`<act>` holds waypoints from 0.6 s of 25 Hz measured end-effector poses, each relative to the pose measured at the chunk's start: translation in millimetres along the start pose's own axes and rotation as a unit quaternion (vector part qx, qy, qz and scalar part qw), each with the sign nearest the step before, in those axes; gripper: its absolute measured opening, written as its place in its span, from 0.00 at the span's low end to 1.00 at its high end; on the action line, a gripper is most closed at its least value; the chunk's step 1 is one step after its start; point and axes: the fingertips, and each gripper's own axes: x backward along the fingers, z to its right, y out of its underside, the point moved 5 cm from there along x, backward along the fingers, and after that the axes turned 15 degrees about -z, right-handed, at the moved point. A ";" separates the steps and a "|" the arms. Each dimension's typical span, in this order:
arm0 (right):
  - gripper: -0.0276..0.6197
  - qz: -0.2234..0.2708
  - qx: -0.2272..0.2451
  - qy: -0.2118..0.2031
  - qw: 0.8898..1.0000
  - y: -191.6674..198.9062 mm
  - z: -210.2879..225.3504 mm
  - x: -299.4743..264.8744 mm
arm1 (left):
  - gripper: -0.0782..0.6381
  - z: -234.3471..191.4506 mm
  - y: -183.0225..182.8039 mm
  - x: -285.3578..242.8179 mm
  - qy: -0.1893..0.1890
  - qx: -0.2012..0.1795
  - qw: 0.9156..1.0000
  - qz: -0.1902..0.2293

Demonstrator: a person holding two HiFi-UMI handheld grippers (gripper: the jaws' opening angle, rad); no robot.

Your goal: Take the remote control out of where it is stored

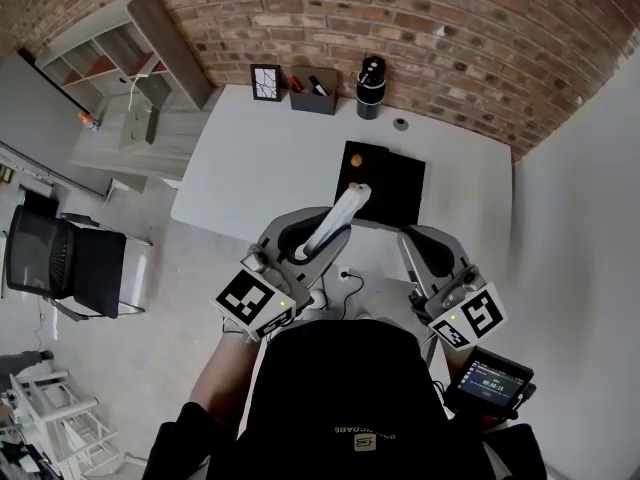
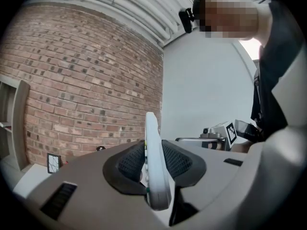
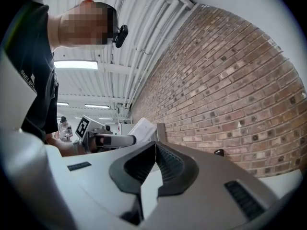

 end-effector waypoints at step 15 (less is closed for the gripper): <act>0.05 0.010 0.029 -0.077 0.997 0.7 -35.7 -34.2 | 0.27 0.6 32.8 53.5 -0.057 0.033 0.996 0.058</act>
